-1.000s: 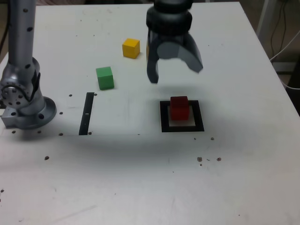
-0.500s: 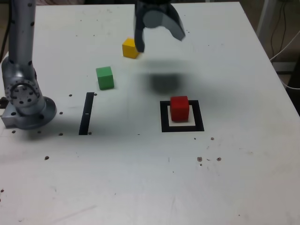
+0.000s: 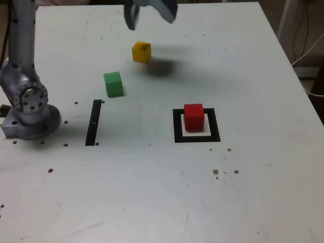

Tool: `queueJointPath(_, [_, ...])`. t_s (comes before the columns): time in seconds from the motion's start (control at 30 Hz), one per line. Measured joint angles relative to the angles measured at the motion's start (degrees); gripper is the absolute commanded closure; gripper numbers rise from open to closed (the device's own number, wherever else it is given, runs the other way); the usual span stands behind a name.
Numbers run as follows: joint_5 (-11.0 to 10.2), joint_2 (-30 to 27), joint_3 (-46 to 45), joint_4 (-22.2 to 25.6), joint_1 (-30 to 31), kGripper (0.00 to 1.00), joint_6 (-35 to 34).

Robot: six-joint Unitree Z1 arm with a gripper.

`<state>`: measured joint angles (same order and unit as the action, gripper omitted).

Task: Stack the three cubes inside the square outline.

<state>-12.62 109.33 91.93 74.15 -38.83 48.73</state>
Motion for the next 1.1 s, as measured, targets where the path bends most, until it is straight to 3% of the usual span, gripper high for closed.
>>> queueJointPath(0.13, [-2.8,0.6,-0.5,-1.2,-2.6,0.01,3.4])
queueJointPath(0.33, [-4.4,2.2,-3.5,-4.9,-3.1,0.01,5.7])
queueJointPath(0.83, [-3.8,7.4,-9.4,-9.3,-4.0,0.01,5.7])
queueJointPath(1.1, [-2.4,8.2,-10.5,-10.5,-3.9,0.09,5.7])
